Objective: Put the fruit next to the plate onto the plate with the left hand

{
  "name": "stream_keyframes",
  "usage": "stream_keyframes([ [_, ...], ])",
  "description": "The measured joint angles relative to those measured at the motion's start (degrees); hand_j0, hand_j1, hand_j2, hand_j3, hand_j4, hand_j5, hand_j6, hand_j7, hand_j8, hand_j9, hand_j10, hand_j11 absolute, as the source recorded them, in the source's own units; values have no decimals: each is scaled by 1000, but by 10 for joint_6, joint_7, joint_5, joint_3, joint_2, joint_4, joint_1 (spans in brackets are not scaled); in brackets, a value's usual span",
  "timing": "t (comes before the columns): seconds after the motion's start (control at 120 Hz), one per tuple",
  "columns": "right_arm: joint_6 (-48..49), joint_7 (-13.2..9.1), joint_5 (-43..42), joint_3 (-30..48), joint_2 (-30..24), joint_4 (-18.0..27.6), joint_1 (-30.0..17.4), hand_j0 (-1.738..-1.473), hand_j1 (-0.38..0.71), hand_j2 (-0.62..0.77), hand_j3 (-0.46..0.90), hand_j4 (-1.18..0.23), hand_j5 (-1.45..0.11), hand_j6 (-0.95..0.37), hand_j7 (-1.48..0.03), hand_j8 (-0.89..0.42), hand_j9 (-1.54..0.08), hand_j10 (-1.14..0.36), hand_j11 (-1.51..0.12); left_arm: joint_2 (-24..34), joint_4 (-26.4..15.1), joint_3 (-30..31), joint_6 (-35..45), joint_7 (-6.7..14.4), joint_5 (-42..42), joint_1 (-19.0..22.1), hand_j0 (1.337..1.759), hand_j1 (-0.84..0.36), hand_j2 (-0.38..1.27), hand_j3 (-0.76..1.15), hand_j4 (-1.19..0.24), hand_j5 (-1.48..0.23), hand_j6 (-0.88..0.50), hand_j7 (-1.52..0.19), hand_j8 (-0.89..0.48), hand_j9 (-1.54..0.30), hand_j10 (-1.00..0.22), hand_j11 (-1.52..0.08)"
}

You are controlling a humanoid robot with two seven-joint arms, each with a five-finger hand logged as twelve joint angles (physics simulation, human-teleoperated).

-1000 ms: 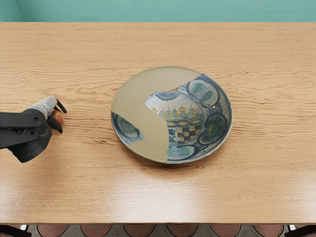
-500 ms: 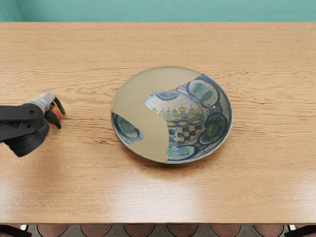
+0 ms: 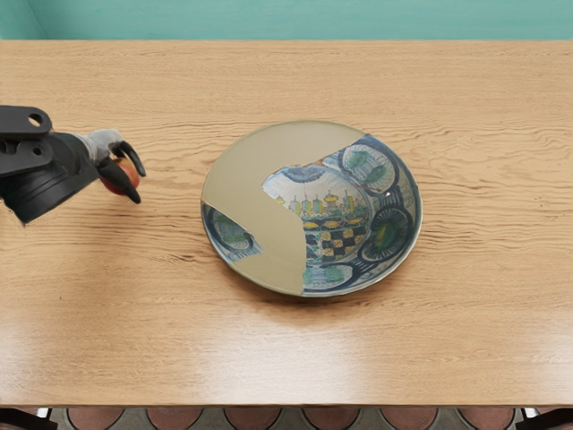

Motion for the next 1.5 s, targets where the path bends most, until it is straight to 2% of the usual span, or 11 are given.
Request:
stream_keyframes([
  [0.325, 0, 0, 0, 0, 0, 1, 3, -1658, -305, -7, 0, -37, -47, -37, -47, -37, -47, -37, -47, 15, -6, 1, -107, 0, -115, -114, 1632, -382, 418, 5, -878, -1107, -397, -1161, -304, -1198, -556, -1236],
  [0.4, 0, 0, 0, 0, 0, 1, 3, -1658, -305, -7, 0, -37, -47, -37, -47, -37, -47, -37, -47, 17, -6, 1, -134, 1, -143, -147, 1630, -426, 455, 4, -876, -1112, -362, -1174, -273, -1205, -538, -1244],
  [0.458, 0, 0, 0, 0, 0, 1, 3, -1658, -305, -7, 0, -37, -47, -37, -47, -37, -47, -37, -47, 16, -6, 1, -153, 0, -167, -170, 1630, -405, 440, 3, -880, -1103, -369, -1171, -279, -1204, -540, -1243],
  [0.567, 0, -1, 0, 1, 0, 1, 3, -1658, -305, -7, 0, -37, -47, -37, -47, -37, -47, -37, -47, 10, -6, -4, -184, 0, -216, -194, 1630, -424, 423, 2, -880, -1103, -347, -1175, -265, -1204, -532, -1246],
  [0.717, 0, -1, 0, 1, 0, 2, 4, -1658, -305, -7, 0, -37, -47, -37, -47, -37, -47, -37, -47, -14, -2, -51, -211, 0, -263, -167, 1630, -385, 366, 1, -886, -1098, -372, -1166, -289, -1197, -545, -1245],
  [0.9, 0, -1, 0, 0, 0, 2, 4, -1658, -305, -7, 0, -37, -47, -37, -47, -37, -47, -37, -47, -101, 27, -118, -216, 0, -279, -119, 1632, -360, 333, 0, -868, -1096, -395, -1166, -303, -1202, -572, -1241],
  [0.983, 0, -1, 0, 1, 0, 2, 4, -1658, -305, -7, 0, -37, -47, -37, -47, -37, -47, -37, -47, -151, 54, -132, -215, 1, -279, -105, 1633, -313, 310, 0, -886, -1092, -435, -1154, -343, -1193, -598, -1232],
  [1.075, 0, -1, 0, 1, 0, 2, 4, -1658, -305, -7, 0, -37, -47, -37, -47, -37, -47, -37, -47, -208, 94, -137, -211, 1, -274, -92, 1634, -398, 326, 0, -905, -1066, -403, -1130, -322, -1184, -590, -1224],
  [1.158, 0, -1, 0, 0, 0, 2, 4, -1658, -305, -7, 0, -37, -47, -37, -47, -37, -47, -37, -47, -247, 131, -138, -206, 2, -269, -81, 1633, -416, 278, 0, -892, -1092, -403, -1145, -309, -1181, -587, -1218],
  [1.325, 0, -1, 0, 0, 0, 2, 4, -1658, -305, -7, 0, -37, -47, -37, -47, -37, -47, -37, -47, -291, 197, -136, -198, 2, -236, -42, 1634, -409, 236, 0, -874, -1129, -409, -1168, -316, -1185, -592, -1211],
  [1.5, 0, -1, 0, 0, 0, 2, 5, -1658, -305, -7, 0, -37, -47, -37, -47, -37, -47, -37, -47, -314, 242, -136, -184, 1, -175, 3, 1635, -407, 234, 0, -868, -1142, -409, -1168, -319, -1182, -599, -1209],
])
